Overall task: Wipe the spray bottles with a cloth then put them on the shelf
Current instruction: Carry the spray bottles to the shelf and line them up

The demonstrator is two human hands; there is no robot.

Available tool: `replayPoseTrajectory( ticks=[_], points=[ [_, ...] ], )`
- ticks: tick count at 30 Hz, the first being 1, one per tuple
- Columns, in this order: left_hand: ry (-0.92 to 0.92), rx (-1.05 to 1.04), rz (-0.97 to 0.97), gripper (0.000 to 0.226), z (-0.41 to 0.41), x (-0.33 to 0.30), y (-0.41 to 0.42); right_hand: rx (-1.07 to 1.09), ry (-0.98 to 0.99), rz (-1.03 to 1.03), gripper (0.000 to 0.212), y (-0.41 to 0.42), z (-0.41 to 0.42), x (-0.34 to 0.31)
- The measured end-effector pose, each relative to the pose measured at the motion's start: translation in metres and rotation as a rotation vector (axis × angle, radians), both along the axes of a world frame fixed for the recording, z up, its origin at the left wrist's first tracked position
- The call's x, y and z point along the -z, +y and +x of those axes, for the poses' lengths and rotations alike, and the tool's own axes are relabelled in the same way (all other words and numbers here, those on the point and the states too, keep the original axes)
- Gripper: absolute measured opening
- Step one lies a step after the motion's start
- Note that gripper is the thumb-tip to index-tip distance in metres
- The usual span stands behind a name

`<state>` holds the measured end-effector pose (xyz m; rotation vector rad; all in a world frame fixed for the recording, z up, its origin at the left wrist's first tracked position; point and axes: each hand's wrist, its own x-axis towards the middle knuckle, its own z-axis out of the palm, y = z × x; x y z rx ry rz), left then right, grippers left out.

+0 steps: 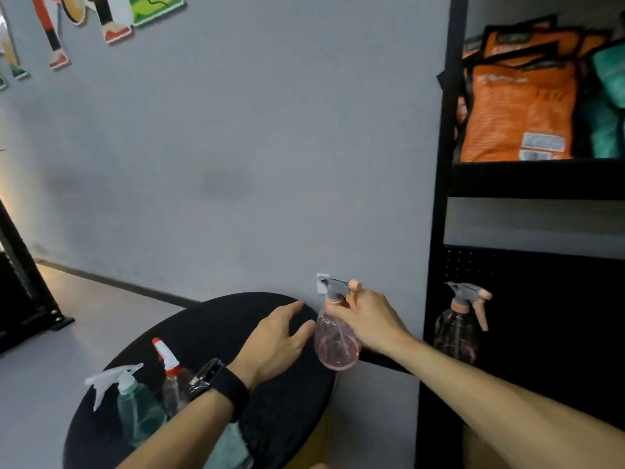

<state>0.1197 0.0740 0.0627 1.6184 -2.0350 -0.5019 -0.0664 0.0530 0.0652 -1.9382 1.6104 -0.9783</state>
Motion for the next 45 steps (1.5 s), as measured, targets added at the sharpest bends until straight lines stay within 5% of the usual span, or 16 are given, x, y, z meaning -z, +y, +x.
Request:
replayPoseTrajectory(
  ticks=[23, 45],
  points=[
    [0.035, 0.459, -0.016, 0.052, -0.212, 0.0, 0.017, 0.449, -0.005, 0.02, 0.014, 0.104, -0.219, 0.003],
    [0.043, 0.505, -0.004, 0.041, -0.249, 0.049, -0.03, 0.526, 0.001, 0.022, 0.025, 0.027, -0.264, 0.05]
  ],
)
